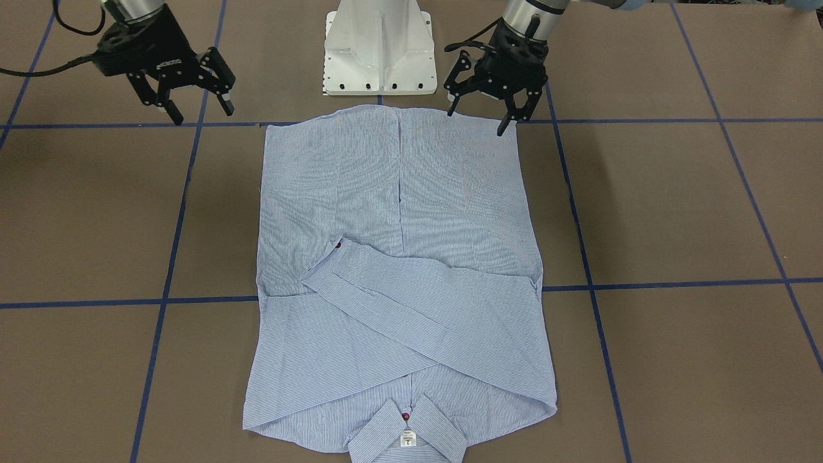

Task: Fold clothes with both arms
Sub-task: 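Move the left gripper to one hem corner while the right moves to the other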

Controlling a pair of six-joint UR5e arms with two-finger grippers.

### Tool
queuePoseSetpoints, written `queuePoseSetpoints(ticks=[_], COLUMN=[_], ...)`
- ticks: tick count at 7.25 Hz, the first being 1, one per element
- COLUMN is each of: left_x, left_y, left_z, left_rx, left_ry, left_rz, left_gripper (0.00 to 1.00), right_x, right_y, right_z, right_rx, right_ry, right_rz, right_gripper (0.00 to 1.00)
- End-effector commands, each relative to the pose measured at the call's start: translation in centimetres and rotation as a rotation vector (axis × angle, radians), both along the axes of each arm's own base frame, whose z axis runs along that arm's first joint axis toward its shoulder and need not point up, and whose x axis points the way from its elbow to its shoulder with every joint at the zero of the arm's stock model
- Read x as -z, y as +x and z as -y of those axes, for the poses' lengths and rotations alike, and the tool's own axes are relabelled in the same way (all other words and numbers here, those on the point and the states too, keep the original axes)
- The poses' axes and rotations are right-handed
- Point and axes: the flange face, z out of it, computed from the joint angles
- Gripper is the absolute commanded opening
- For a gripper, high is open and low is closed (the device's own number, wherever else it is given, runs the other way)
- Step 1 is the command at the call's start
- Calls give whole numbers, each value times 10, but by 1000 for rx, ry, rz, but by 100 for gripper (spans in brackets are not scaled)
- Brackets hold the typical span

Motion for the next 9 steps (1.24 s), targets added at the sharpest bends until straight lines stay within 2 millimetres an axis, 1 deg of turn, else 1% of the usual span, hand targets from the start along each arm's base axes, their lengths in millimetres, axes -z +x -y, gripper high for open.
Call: queuePoseSetpoints(ticks=[1,2,3,5,6,7,8,9], left_x=[-46,-75,-98,-128,-135,-143,-149,-150], left_y=[15,26,35,51,54,60,63,64], left_z=[-35,-59,-72,-70,-70,-73,-73,-75], left_rx=[32,56,55,85,85,77,73,107], left_ry=[-98,-130,-170,-213,-216,-222,-231,-282], left_rz=[49,56,75,128,143,160,171,158], left_gripper=[100,100,100,97,96,93,88,70], right_x=[-2,0,-1,-3,-4,-6,-8,-8], right_y=[-34,-36,-38,-39,-40,-43,-45,-45], right_z=[-39,-42,-43,-43,-43,-42,-42,-42], right_rx=[-26,-31,-34,-36,-36,-38,-44,-44], right_ry=[3,9,13,16,17,16,20,20], right_rz=[-1,1,-1,-6,-10,-14,-20,-20], right_gripper=[100,100,100,100,100,100,100,100])
